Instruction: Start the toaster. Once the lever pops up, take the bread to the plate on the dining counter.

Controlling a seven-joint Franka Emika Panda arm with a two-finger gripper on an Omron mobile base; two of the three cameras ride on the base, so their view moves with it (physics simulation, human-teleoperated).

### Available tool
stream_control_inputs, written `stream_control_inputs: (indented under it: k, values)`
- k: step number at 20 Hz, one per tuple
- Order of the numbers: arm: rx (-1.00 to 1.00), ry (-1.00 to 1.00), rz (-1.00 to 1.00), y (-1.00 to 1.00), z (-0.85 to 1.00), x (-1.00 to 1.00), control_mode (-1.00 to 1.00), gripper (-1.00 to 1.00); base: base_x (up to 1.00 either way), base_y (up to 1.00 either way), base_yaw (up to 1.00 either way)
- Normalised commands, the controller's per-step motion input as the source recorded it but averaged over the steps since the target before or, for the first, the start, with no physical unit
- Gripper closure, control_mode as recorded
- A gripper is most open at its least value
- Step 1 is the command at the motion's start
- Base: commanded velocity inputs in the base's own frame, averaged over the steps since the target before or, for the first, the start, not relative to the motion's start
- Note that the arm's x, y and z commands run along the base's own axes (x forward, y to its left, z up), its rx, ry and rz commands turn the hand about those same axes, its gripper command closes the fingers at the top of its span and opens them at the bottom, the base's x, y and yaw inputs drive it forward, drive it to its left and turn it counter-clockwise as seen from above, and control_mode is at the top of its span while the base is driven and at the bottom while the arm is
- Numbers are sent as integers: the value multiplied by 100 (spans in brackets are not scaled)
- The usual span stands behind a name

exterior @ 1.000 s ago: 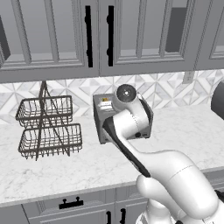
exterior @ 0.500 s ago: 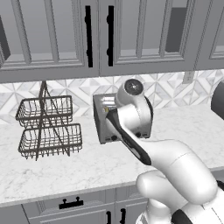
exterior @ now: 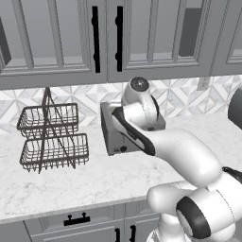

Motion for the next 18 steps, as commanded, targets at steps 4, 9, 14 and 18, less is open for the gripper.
stream_control_inputs:
  k: [4,9,14,18]
  values:
    - [0,7,0,0,-31,39,-100,-100,0,0,0]
    - [0,1,0,0,-48,6,-100,-100,0,0,0]
    - [0,0,0,0,-33,1,-100,-100,0,0,0]
    - [-1,-2,0,0,-14,9,-100,-100,0,0,0]
